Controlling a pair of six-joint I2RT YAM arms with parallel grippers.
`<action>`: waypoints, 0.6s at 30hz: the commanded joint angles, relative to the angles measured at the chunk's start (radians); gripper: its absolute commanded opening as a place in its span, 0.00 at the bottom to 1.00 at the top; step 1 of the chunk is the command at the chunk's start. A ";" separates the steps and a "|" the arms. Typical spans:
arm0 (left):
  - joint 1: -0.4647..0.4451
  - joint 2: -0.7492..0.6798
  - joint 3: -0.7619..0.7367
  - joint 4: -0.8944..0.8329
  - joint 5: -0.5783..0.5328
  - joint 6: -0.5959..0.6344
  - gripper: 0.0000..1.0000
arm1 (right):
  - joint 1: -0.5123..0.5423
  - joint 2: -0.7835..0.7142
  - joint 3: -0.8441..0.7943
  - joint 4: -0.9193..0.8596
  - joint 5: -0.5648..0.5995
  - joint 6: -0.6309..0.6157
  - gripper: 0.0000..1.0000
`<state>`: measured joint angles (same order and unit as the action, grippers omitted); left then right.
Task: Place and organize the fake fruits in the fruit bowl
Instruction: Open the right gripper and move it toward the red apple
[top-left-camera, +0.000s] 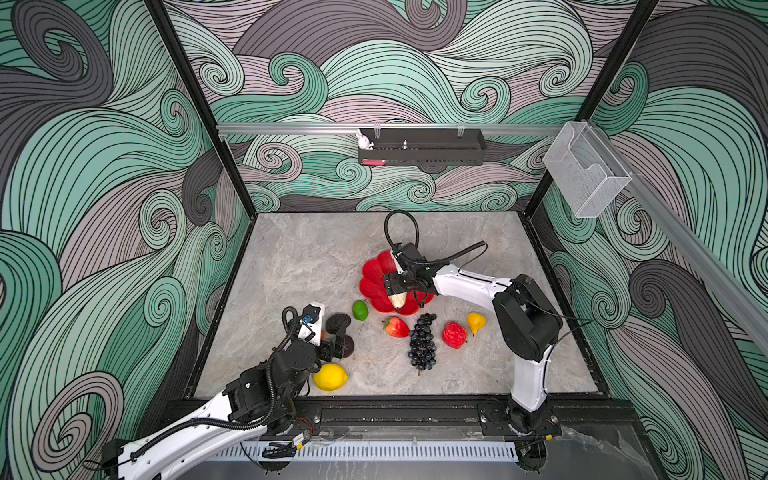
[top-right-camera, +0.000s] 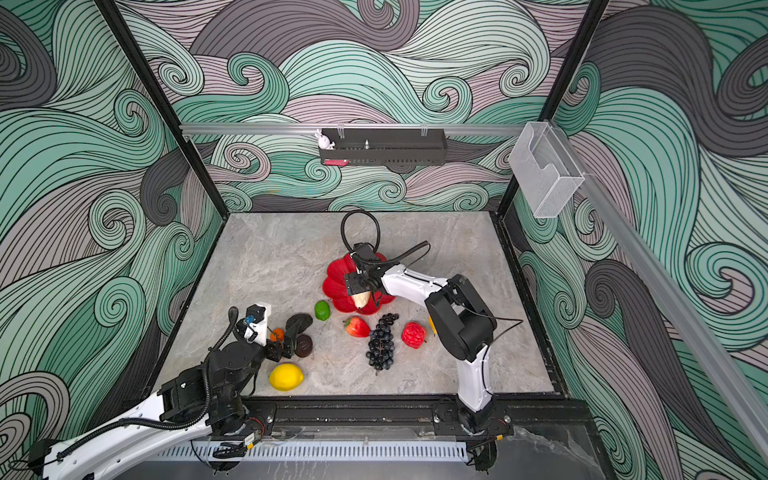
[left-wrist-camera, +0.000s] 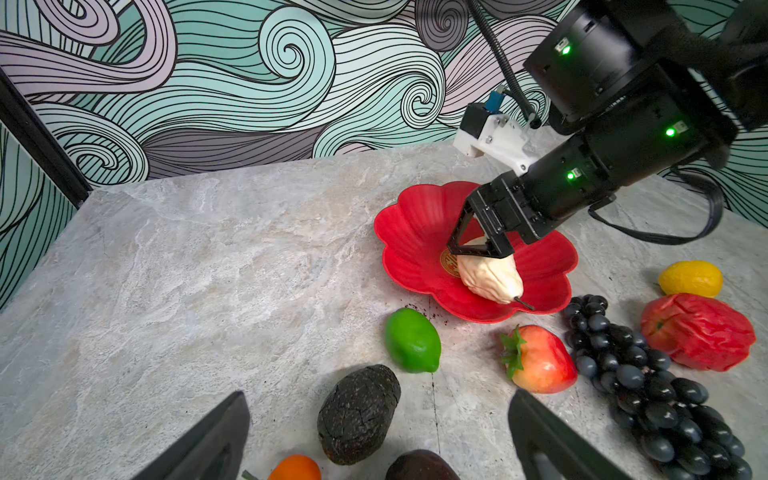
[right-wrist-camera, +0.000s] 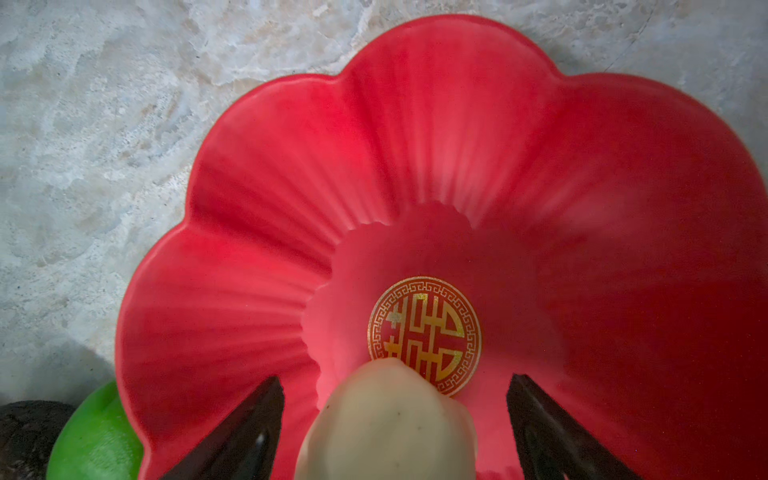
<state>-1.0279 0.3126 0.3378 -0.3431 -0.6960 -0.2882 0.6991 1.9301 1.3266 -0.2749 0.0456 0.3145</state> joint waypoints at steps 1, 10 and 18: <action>0.008 0.009 0.001 0.017 -0.023 0.008 0.99 | 0.004 -0.056 -0.010 -0.034 -0.003 0.001 0.87; 0.008 0.043 0.006 0.026 -0.018 0.008 0.99 | 0.005 -0.225 -0.037 -0.192 0.027 0.012 0.88; 0.008 0.036 0.006 0.027 -0.015 0.006 0.99 | -0.004 -0.554 -0.275 -0.351 0.097 0.082 0.87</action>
<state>-1.0275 0.3508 0.3378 -0.3355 -0.6956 -0.2871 0.6998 1.4567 1.1225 -0.5095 0.0994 0.3466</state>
